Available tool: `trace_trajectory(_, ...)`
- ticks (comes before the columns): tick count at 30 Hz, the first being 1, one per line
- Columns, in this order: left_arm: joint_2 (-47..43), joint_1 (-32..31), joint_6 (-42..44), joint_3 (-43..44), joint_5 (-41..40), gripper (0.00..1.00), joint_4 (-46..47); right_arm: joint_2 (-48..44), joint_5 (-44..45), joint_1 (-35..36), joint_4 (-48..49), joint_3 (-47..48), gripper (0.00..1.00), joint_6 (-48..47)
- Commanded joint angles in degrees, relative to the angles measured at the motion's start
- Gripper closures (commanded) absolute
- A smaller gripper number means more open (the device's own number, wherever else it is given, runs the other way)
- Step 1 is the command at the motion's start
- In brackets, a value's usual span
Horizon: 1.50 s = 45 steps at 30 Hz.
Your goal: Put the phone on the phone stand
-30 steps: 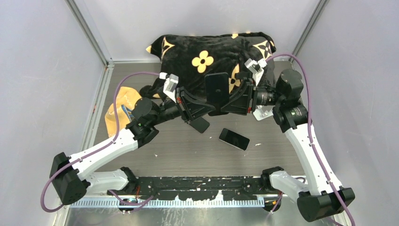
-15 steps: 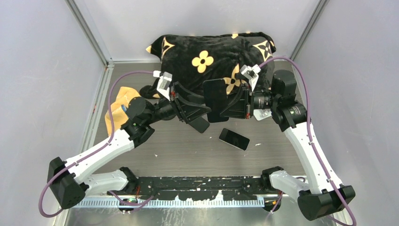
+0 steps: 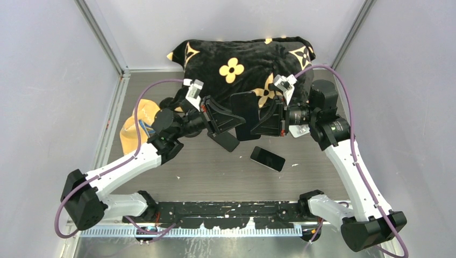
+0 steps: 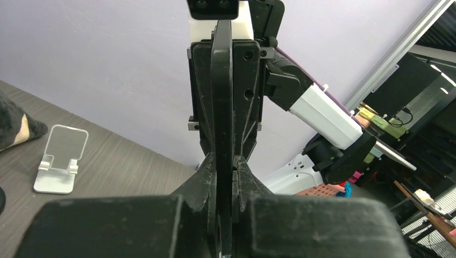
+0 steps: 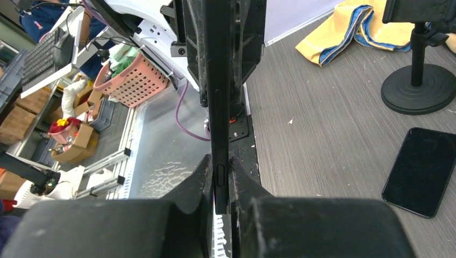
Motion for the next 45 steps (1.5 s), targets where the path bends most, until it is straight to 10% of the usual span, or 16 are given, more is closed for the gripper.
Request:
trace_trajectory(1,-0.8,-0.2,0.8,0.9,3.2,1.00,5.9,-0.1,0.7,0.1,1.5,2.8,0.83,0.8)
trace_trajectory(5,-5.5,-0.2,11.7,0.5,4.5,1.00,-7.6,-0.1,1.2,-1.2,-0.4,4.2,0.34,0.8)
trace_trajectory(9,-9.7,-0.2,22.5,1.3,6.7,1.00,-21.3,0.6,1.1,-1.6,-2.2,5.8,0.15,0.2)
trace_trajectory(39,-5.2,-0.2,17.5,4.4,10.8,1.00,-20.3,4.3,6.0,6.1,-15.8,10.7,0.72,-17.5)
trace_trajectory(45,-5.0,-0.2,17.3,4.2,11.0,0.99,-20.2,4.5,5.1,6.0,-10.9,10.3,0.59,-11.8)
